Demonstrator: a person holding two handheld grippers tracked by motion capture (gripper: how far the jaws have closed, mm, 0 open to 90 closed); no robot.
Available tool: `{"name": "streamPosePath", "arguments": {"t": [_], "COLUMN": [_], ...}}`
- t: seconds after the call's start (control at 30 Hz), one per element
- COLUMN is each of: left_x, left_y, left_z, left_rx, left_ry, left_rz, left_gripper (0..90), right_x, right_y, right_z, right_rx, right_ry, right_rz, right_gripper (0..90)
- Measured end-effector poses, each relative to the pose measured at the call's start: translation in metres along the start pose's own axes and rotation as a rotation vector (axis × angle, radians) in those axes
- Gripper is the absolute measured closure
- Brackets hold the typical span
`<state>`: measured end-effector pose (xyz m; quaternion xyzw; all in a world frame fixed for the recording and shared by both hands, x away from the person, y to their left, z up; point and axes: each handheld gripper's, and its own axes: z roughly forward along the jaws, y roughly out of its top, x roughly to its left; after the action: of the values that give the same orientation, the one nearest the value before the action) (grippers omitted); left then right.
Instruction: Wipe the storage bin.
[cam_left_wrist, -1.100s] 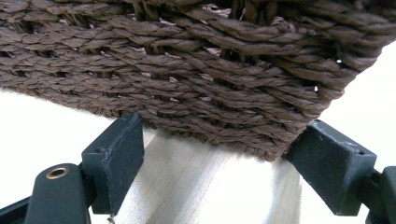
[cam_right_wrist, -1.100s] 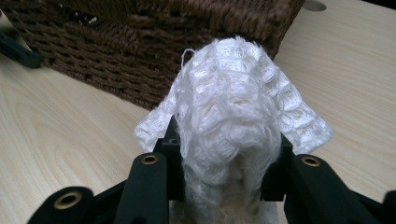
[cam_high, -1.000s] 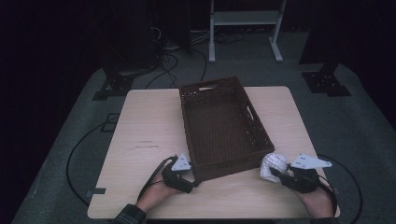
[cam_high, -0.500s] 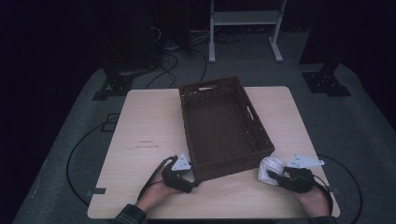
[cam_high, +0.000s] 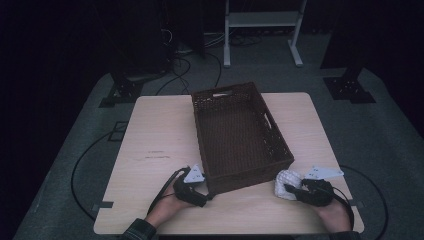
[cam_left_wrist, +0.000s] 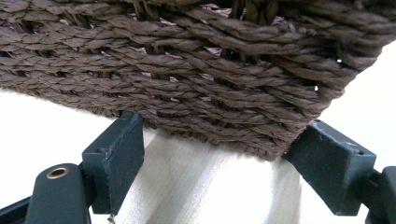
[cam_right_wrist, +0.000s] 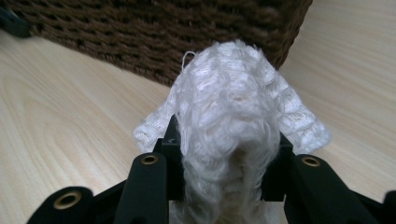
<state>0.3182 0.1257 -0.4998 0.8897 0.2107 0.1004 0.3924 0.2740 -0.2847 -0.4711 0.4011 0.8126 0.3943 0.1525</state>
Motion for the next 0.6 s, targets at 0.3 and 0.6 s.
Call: {"name": "streamPosePath", "arguments": {"t": [0.3,0.6], "left_x": [0.000,0.000], "left_y": [0.000,0.000], "left_z": [0.000,0.000], "left_rx": [0.000,0.001], "left_ry": [0.000,0.000], "left_rz": [0.000,0.001], "left_gripper": [18.8,18.9], "right_x": [0.007,0.014], "right_y": [0.010,0.019], "right_z": [-0.017,-0.030], "right_rx": [-0.091,-0.164], "right_ry": [0.012,0.020], "right_rz": [-0.004,-0.029], "right_gripper": [61.8,61.8]}}
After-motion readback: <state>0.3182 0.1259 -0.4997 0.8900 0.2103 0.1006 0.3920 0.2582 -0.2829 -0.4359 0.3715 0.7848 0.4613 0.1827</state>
